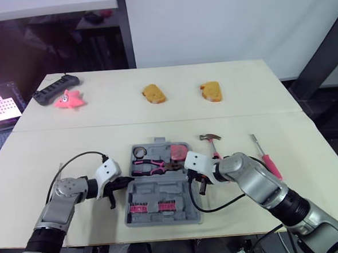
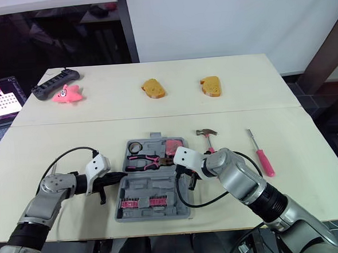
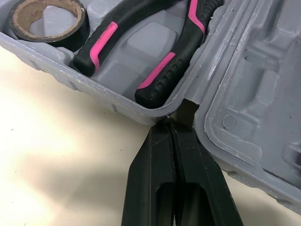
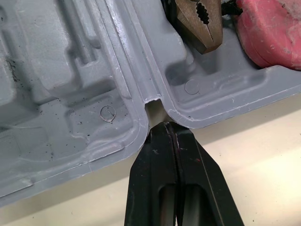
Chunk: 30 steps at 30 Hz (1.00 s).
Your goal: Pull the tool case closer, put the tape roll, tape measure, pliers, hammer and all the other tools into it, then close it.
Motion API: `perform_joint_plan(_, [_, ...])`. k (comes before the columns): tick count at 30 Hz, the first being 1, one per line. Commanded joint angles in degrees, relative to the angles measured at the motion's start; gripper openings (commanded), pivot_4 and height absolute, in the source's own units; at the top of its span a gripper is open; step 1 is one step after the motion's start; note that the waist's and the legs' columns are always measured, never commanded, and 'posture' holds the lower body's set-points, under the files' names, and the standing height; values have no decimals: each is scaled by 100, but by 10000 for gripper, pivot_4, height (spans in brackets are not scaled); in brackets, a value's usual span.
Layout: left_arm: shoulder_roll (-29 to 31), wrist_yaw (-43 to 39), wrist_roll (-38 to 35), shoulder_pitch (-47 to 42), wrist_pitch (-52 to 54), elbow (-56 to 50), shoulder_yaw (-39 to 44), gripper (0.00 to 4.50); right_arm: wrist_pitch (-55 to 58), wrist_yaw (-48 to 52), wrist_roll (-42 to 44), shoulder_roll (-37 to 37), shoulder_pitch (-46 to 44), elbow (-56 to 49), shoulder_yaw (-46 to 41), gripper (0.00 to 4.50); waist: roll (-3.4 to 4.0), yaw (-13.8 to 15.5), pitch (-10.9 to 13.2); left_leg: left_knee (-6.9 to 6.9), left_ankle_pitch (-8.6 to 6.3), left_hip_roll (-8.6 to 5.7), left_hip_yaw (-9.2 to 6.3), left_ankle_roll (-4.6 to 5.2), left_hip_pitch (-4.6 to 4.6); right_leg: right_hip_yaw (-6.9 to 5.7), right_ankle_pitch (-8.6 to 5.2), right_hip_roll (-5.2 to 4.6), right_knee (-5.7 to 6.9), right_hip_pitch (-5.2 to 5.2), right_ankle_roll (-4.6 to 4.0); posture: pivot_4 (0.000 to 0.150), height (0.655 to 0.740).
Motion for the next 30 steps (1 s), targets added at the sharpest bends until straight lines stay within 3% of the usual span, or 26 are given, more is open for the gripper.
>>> perform_joint_plan(1, [103, 15, -68, 114, -6, -19, 17, 361, -266, 61, 86, -30, 50, 28, -43, 0, -1, -6, 1, 0, 0, 0, 0, 0, 0, 0, 0, 0, 0, 0, 0, 1500, 7400])
perform_joint_plan(8, [562, -28, -368, 206, -138, 42, 481, 361, -818, 142, 272, -456, 284, 89, -670, 0, -6, 1, 8, -6, 0, 1, 0, 0, -9, 0, -1, -1, -1, -11, 0, 1500, 7400])
perform_joint_plan(17, [1883, -1057, -1541, 1073, 30, -549, 2071, 361, -1732, 692, 1553, -1260, 1721, -747, -3327, 0, -27, 14, 65, -16, -1, 1, 6, 0, -17, 1, -6, -5, -8, -18, 4, 1500, 7400])
perform_joint_plan(20, [2195, -1196, -1782, 1360, 202, -371, 2668, 8309, -2261, 1211, 2129, -1458, 2604, -754, -4541, 8060, -32, 36, 73, -22, -2, 1, 6, 1, -19, 0, -13, -5, -11, -19, -2, 1500, 7400])
perform_joint_plan(24, [2437, -1157, -1745, 1651, 67, 398, 3282, 28234, -3075, 1752, 2620, -1513, 3470, -78, -6058, 27576, -31, 18, 81, -33, -3, 1, 15, 3, -11, 4, -20, -7, -15, -17, -12, 1500, 7400])
perform_joint_plan(27, [2474, -1026, -1677, 1809, -135, 971, 3587, 43179, -3576, 2057, 2662, -1605, 4004, 621, -6691, 42709, -35, -7, 83, -34, -3, 1, 27, 3, 0, 14, -23, -6, -15, -13, -18, 1500, 7400])
perform_joint_plan(30, [2455, -964, -1668, 1938, -305, 1299, 3753, 44803, -4124, 2168, 2542, -1664, 4313, 1265, -6899, 44664, -43, -14, 86, -34, -3, 1, 33, 3, 0, 19, -24, -6, -18, -14, -20, 1500, 7400])
